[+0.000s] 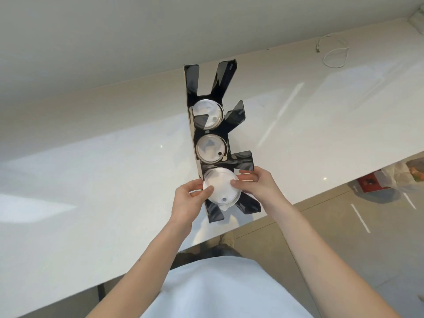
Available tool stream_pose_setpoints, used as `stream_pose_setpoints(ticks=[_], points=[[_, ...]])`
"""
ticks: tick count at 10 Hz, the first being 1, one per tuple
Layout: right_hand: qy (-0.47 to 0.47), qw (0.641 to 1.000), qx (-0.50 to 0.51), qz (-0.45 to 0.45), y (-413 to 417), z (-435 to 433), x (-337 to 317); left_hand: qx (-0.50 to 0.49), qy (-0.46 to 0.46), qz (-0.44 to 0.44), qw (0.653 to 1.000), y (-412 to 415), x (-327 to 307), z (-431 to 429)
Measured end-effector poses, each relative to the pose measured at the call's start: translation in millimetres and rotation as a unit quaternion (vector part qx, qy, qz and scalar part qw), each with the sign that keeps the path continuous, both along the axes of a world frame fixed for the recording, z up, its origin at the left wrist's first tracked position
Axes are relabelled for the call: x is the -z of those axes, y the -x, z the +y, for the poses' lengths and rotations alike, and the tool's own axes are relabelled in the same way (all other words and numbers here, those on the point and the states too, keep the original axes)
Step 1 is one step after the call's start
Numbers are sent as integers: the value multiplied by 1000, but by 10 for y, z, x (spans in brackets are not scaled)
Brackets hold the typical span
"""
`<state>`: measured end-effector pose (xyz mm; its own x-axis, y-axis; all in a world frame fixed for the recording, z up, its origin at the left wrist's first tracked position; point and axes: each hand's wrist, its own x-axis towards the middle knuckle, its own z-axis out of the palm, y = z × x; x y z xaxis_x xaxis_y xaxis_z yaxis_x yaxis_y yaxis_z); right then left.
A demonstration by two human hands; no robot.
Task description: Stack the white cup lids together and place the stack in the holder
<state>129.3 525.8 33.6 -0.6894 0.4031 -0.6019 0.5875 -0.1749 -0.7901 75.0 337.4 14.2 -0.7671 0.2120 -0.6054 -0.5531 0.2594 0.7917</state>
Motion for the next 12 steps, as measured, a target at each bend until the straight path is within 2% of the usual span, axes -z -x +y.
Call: stream_pose_setpoints(ticks=[4, 7, 9, 11, 12], points=[[-68, 993, -76, -52, 207, 51, 379, -3, 99, 18, 995, 58, 243, 75], [-89, 991, -88, -52, 193, 76, 431, -34, 94, 31, 995, 12, 225, 136], [-54, 994, -90, -19, 96, 97, 392, -43, 75, 26, 996, -34, 186, 102], [-48, 997, -53, 40, -163, 89, 389, -42, 47, 43, 997, -174, 215, -51], [-56, 997, 11, 58, -300, 7, 383, -34, 53, 48, 997, -243, 190, -128]])
